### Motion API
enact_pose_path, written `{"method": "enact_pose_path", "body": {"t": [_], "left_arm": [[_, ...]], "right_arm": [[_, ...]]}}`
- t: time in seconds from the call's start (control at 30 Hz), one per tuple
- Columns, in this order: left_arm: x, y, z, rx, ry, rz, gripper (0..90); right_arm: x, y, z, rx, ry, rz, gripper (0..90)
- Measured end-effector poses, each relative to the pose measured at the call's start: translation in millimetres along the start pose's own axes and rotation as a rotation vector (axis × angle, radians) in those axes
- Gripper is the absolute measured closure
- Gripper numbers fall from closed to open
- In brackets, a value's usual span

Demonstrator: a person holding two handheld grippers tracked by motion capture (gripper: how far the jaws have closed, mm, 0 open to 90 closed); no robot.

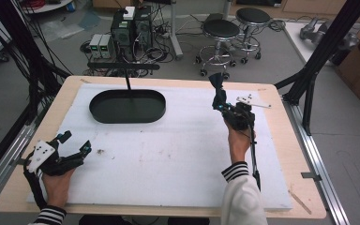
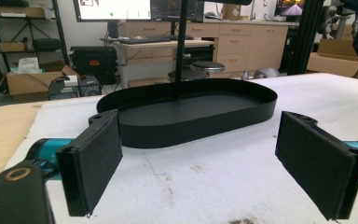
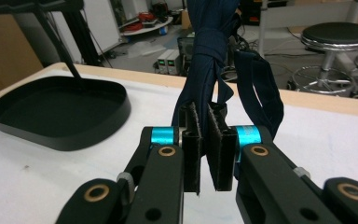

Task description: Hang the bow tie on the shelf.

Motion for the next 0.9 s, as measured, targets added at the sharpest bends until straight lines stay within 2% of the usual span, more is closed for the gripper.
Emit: {"method": "enact_pose_path", "body": {"t": [0.13, 0.5, 0.53, 0.9], "left_arm": [[-0.1, 0.0, 0.0, 0.001, 0.0, -0.001, 14.9], [-0.1, 0.0, 0.0, 0.001, 0.0, 0.001, 14.9], [0.0, 0.0, 0.1, 0.001, 0.0, -0.001, 14.9], [1.0, -0.2, 0.2, 0.002, -0.002, -0.013, 14.9]], "right_arm": [[-8.9, 10.3, -7.0, 0.026, 0.016, 0.009, 85.0], [-26.6, 29.9, -27.5, 0.038, 0.051, 0.019, 85.0], [-31.2, 34.4, -32.5, 0.04, 0.06, 0.022, 84.9], [-48.3, 47.0, -52.0, 0.06, 0.09, 0.025, 85.0]]}}
Point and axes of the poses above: each handheld gripper's, and its own axes: z roughly backward along the jaws, y roughly out of its top, x roughly to its right, the point moved 4 cm from there along -z, roughly forward along the jaws, and after that the axes turned 10 degrees about z, right-handed, at the moved point
